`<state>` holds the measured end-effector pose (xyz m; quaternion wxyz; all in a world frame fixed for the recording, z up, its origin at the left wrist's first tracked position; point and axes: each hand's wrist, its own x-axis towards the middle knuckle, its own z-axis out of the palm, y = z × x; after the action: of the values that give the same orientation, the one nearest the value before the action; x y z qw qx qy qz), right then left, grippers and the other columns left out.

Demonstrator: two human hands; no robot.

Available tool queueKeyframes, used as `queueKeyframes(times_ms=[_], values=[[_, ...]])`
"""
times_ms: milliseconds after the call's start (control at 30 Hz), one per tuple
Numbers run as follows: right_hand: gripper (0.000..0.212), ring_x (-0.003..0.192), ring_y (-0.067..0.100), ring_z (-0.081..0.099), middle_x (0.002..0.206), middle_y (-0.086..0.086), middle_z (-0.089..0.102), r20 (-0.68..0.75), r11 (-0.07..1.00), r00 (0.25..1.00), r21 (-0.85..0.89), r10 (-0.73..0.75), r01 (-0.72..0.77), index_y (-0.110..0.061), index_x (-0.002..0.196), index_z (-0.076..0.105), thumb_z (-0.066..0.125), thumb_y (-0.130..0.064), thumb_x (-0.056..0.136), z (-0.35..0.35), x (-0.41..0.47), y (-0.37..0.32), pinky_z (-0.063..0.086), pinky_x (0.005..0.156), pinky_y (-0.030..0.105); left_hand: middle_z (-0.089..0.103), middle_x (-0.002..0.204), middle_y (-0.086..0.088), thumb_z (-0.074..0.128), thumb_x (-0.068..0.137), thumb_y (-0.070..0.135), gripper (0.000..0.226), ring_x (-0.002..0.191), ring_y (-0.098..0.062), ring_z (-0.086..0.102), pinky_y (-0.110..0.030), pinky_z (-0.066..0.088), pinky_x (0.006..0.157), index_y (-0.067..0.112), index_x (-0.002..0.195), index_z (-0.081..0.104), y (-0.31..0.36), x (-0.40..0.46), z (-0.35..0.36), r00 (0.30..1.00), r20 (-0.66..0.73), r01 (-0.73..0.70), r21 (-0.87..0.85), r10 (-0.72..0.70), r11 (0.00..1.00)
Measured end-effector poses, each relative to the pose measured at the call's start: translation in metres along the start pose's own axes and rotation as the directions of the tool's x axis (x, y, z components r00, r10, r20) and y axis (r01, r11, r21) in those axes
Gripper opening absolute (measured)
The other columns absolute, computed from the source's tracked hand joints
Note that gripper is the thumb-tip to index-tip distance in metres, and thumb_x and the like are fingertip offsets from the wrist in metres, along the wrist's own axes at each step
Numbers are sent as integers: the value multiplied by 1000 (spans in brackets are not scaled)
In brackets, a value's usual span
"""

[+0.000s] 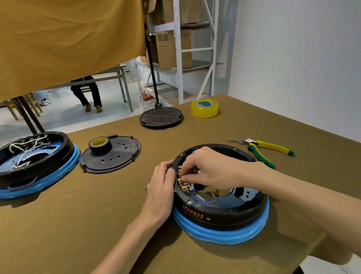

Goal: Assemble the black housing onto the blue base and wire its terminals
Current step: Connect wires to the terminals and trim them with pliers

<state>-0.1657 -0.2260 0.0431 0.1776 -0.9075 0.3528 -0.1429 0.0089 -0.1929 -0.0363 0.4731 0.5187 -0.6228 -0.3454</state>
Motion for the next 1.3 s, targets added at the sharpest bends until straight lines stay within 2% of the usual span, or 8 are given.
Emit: queueKeyframes(times_ms=[233, 467, 567, 733, 833, 933, 1133, 1300], values=[[16, 80, 21, 64, 86, 3, 73, 51, 998, 999, -56, -6, 9, -14, 95, 78, 64, -21, 100, -1, 5, -4, 53, 80, 44, 55, 129, 9, 23, 98, 54, 32, 127, -13, 51, -52, 34, 115, 51, 120, 46, 6, 0, -5, 994, 104, 27, 66, -33, 997], [18, 81, 19, 65, 87, 3, 74, 33, 996, 999, -89, 24, -21, -12, 100, 77, 63, -22, 101, 1, 2, -9, 52, 81, 39, 30, 140, 25, 15, 105, 56, 51, 134, 5, 25, -33, 16, 118, 50, 155, 12, 1, 0, -9, 986, 166, -16, 193, -16, 981], [16, 81, 8, 66, 90, -5, 74, -7, 995, 996, -32, 93, -93, -17, 106, 75, 66, -28, 99, 0, -2, -8, 54, 77, 27, 36, 143, 24, 10, 103, 61, 49, 139, 3, 30, -32, 18, 117, 51, 150, 23, -3, -1, -7, 991, 136, -11, 150, -9, 989], [10, 74, 4, 64, 80, -10, 69, -303, 969, 921, 39, 244, -244, -21, 92, 71, 68, -30, 96, -3, -15, -5, 51, 67, 24, 66, 126, 4, 19, 107, 57, 49, 121, -7, 61, -34, 48, 104, 38, 129, 58, -6, 3, -4, 996, 41, 81, -54, -79, 995], [24, 51, 7, 57, 72, 0, 75, -70, 909, 912, 144, 403, -391, -15, 85, 77, 68, -34, 96, -7, -18, -6, 48, 50, 23, 66, 123, 2, 22, 112, 43, 40, 118, -10, 61, -42, 49, 106, 34, 127, 58, -5, 6, -2, 995, 11, 95, -39, -95, 995], [21, 41, 10, 45, 73, 7, 74, 209, 714, 837, 444, 505, -541, -4, 97, 78, 69, -24, 98, -16, -14, -8, 36, 41, 21, 65, 124, 1, 20, 112, 42, 46, 122, -15, 59, -49, 45, 110, 25, 132, 57, -3, 7, -3, 997, 14, 74, 14, -75, 997], [13, 47, 5, 54, 77, 5, 74, 399, 486, 732, 559, 553, -672, -2, 102, 74, 72, -14, 96, -14, -3, -11, 40, 41, 16, 64, 121, 5, 18, 112, 42, 43, 119, -8, 59, -45, 44, 110, 30, 128, 56, -1, 7, -6, 997, 63, 48, 88, -54, 995], [7, 52, 6, 58, 78, 1, 73, 499, 427, 683, 539, 533, -726, -8, 97, 71, 68, -15, 99, -16, 0, -9, 40, 42, 16, 63, 120, 5, 15, 112, 41, 42, 121, -13, 57, -50, 40, 112, 32, 125, 54, -3, 8, -7, 996, 71, 45, 119, -54, 992]])
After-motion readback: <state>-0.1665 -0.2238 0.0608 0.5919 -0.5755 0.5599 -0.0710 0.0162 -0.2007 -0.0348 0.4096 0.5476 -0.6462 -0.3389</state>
